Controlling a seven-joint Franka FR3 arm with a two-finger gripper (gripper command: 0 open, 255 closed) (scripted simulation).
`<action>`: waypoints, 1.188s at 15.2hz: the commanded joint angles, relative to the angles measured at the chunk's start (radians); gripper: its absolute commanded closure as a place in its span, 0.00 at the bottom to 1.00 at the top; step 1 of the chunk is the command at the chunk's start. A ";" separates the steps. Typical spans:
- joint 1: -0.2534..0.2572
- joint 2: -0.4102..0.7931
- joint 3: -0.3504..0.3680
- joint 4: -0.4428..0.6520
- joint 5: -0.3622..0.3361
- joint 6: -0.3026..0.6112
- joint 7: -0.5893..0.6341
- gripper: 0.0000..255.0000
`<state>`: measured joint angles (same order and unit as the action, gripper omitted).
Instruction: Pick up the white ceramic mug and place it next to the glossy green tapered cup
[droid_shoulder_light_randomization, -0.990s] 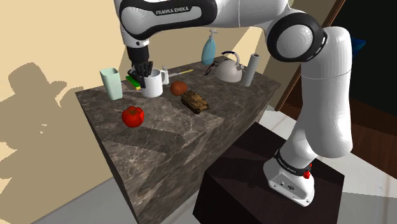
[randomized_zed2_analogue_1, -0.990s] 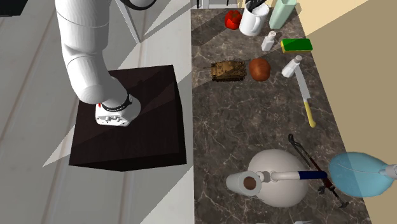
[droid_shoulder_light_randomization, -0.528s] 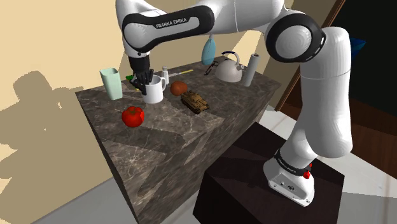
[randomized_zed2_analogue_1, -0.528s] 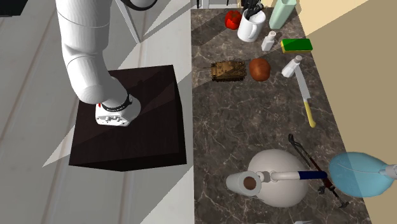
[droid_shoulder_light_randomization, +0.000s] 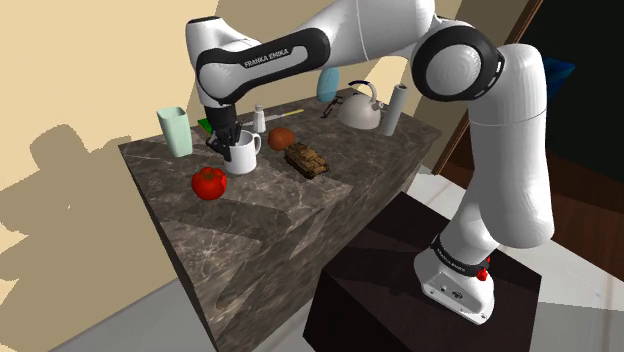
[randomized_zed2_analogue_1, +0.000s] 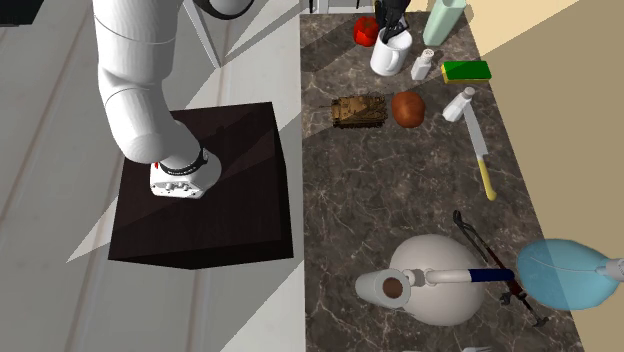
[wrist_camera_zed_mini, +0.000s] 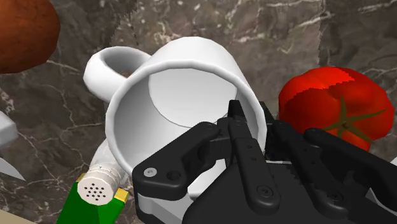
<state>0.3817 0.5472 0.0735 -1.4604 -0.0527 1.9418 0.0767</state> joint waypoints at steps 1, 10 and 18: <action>0.000 0.003 0.000 -0.003 0.000 0.007 0.000 1.00; 0.000 0.003 0.000 -0.003 0.000 0.007 0.000 0.00; 0.002 -0.017 0.001 0.093 0.002 -0.109 -0.003 0.00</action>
<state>0.3830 0.5308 0.0746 -1.3841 -0.0506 1.8514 0.0747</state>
